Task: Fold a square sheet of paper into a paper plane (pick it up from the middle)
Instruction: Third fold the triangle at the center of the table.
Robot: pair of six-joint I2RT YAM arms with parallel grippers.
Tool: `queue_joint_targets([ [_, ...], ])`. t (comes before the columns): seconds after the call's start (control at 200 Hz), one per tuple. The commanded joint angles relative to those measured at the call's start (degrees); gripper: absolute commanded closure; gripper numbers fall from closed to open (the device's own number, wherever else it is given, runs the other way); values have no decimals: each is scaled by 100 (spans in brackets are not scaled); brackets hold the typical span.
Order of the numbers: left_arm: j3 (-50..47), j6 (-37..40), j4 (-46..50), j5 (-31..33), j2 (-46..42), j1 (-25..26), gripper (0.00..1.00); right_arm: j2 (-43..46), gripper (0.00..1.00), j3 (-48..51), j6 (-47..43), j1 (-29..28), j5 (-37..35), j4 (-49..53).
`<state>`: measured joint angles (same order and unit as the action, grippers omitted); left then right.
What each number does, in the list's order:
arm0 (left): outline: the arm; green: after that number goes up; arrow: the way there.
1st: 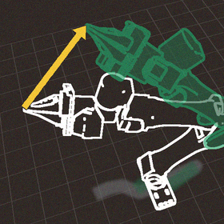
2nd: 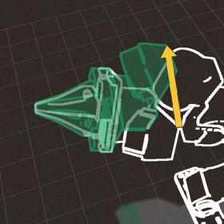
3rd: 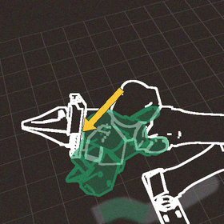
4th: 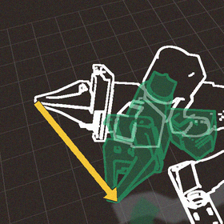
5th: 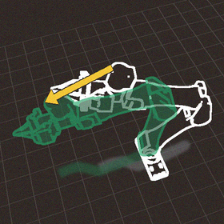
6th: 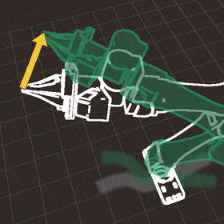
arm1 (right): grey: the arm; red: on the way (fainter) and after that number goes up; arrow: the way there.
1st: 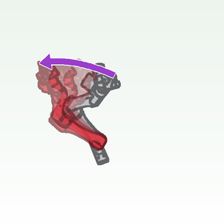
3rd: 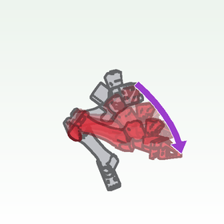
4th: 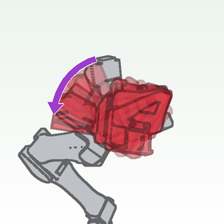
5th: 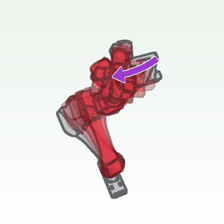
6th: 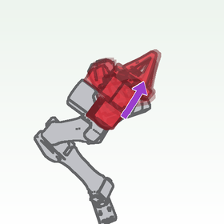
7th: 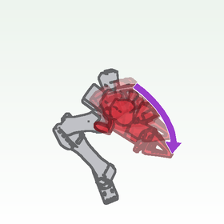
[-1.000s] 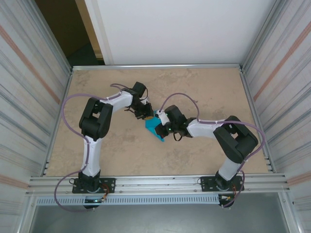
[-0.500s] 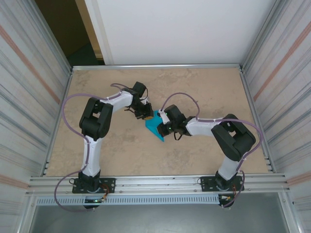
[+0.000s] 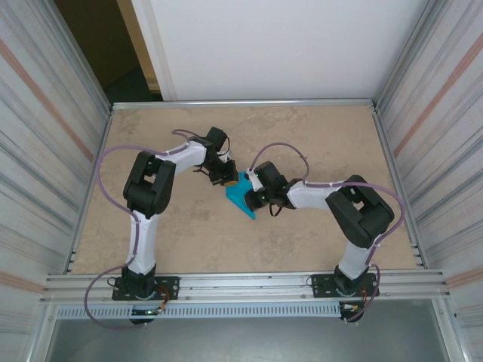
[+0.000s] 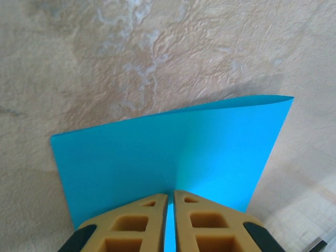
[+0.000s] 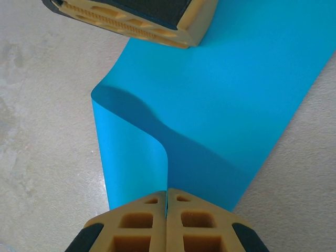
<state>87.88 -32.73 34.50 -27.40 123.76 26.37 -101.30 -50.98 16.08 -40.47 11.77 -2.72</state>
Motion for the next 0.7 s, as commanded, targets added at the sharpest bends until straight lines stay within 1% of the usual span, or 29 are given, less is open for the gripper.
queue_joint_targets([
  [0.0,-51,118,241,165,327,96,87,-116,100,-164,54,23,-8,140],
  [0.511,-16,103,227,115,271,96,88,-257,100,-261,80,24,78,311],
  [0.697,64,104,240,72,108,95,87,-322,100,-298,98,33,63,394],
])
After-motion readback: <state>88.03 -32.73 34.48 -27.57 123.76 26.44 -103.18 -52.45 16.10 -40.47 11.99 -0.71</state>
